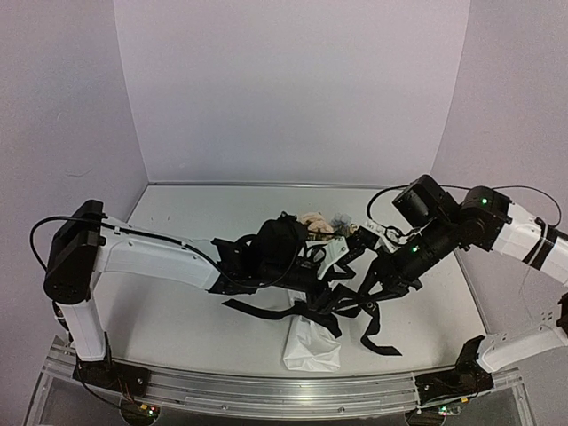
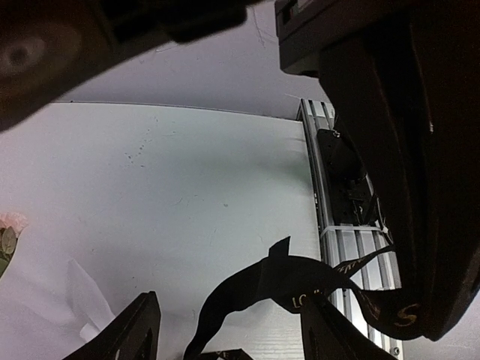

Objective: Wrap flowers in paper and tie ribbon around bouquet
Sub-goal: Cross the half-tied ribbon over the folded bouquet.

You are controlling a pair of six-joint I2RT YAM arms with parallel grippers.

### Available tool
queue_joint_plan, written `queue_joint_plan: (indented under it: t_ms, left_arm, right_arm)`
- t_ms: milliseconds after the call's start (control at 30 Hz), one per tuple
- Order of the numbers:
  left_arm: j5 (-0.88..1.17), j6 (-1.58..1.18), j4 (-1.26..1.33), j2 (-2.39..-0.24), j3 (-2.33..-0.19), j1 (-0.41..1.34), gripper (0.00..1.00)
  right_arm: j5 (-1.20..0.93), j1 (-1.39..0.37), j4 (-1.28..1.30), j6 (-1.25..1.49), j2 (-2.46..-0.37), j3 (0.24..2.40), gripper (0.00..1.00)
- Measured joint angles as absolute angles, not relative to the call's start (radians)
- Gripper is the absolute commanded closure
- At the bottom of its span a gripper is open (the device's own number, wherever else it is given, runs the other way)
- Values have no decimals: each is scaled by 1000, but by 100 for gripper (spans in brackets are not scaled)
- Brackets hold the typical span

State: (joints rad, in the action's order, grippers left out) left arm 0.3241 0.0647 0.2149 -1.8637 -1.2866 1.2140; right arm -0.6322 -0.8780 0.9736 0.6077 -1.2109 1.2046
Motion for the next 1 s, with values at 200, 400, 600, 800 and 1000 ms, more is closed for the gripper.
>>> queue_joint_plan:
  t_ms: [200, 400, 600, 800, 1000]
  left_arm:
    - [331, 31, 386, -1907, -1233, 1226, 45]
    - [339, 18, 457, -1926, -1232, 1229, 66]
    - [346, 6, 498, -1936, -1231, 1232, 99]
    - [270, -2, 552, -1916, -1146, 1232, 100]
    - [151, 13, 490, -1806, -1041, 1232, 100]
  right_arm:
    - [-638, -878, 964, 625, -1189, 1195, 100]
    - [-648, -878, 961, 640, -1189, 1192, 100]
    - [-653, -878, 956, 652, -1188, 1184, 98]
    - [-645, -878, 959, 644, -1158, 1136, 97]
    - [-651, -885, 986, 622, -1157, 1071, 97]
